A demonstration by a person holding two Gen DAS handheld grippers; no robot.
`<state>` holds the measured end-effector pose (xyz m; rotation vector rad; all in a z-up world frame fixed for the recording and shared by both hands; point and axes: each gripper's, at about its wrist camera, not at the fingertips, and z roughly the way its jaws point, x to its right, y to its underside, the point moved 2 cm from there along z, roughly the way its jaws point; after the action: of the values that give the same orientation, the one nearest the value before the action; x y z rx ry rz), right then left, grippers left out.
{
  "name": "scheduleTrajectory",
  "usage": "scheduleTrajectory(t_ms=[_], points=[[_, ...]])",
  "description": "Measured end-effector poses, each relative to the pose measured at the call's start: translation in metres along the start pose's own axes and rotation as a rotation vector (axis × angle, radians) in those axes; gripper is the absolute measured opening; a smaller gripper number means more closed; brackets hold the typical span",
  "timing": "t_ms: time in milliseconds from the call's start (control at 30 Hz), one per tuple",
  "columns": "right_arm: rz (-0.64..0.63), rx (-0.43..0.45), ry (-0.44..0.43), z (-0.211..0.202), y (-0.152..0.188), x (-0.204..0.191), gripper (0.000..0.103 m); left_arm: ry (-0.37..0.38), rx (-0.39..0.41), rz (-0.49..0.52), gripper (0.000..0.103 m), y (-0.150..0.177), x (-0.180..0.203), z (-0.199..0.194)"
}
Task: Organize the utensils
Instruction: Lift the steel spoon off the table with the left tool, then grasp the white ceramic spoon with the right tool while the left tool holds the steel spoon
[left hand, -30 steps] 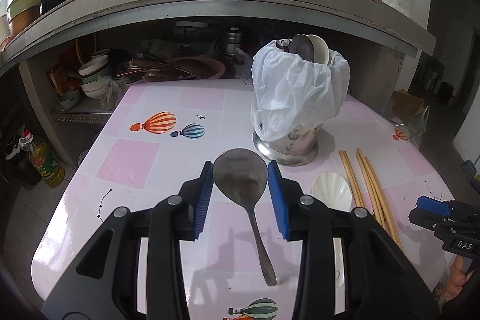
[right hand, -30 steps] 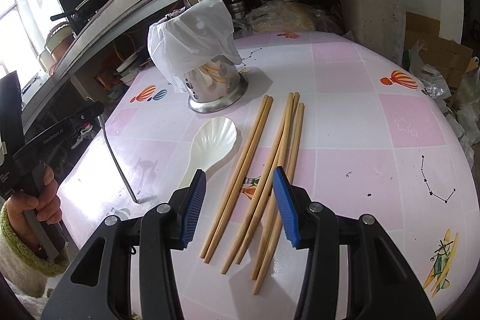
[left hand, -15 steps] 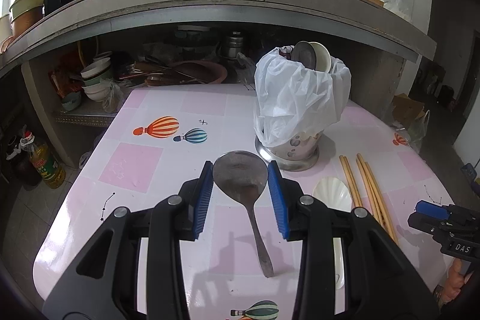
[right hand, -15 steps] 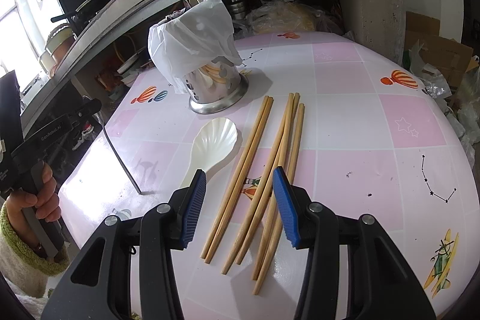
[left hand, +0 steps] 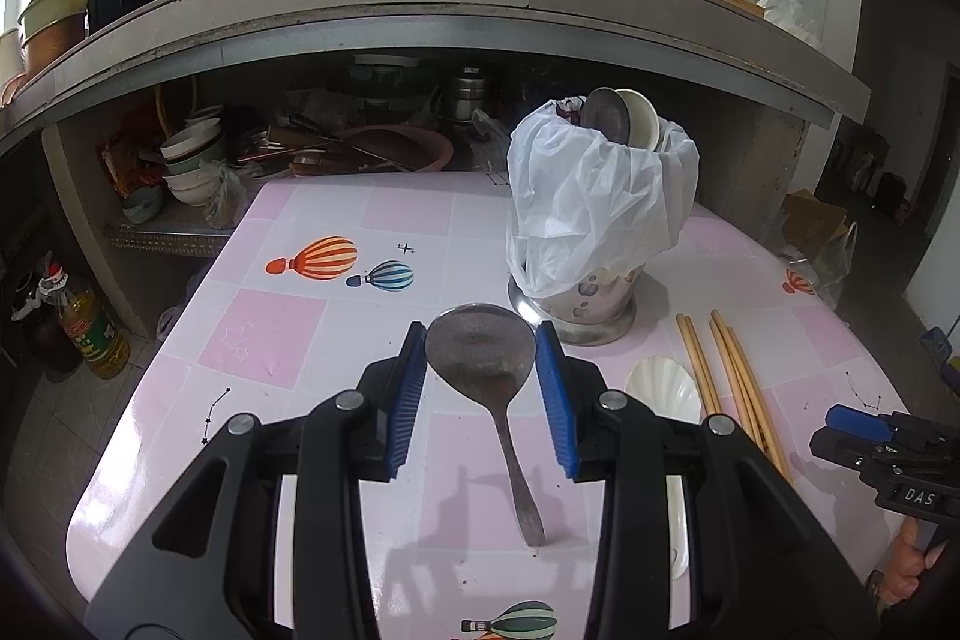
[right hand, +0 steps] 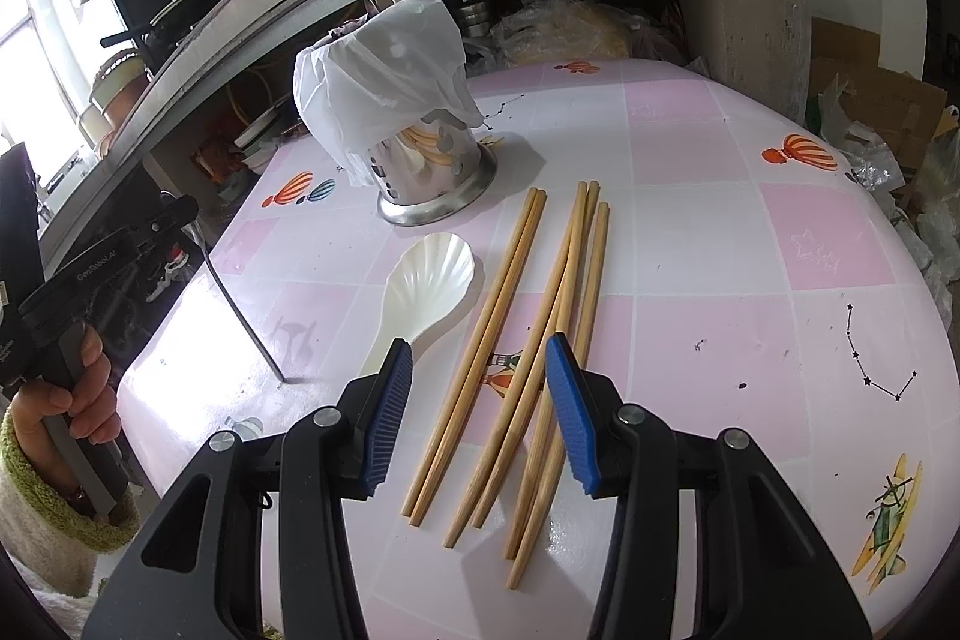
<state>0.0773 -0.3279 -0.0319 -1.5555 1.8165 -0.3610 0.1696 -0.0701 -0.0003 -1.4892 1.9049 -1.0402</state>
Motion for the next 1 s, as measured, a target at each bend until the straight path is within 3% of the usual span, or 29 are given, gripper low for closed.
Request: scheduleTrajectory(t_ms=[633,833,1000], points=[[0.006,0.006,-0.010,0.003,0.001,0.004,0.046,-0.003,0.070,-0.017,0.035,-0.018,-0.010,-0.019],[-0.005,0.021,-0.081,0.011,-0.013,0.015,0.045,-0.015,0.081,-0.026,0.035,-0.019,-0.015,-0.025],[-0.058,-0.012,-0.190,0.036,-0.039,0.010,0.039,-0.023,0.091,-0.040,0.035,-0.020,-0.022,-0.028]])
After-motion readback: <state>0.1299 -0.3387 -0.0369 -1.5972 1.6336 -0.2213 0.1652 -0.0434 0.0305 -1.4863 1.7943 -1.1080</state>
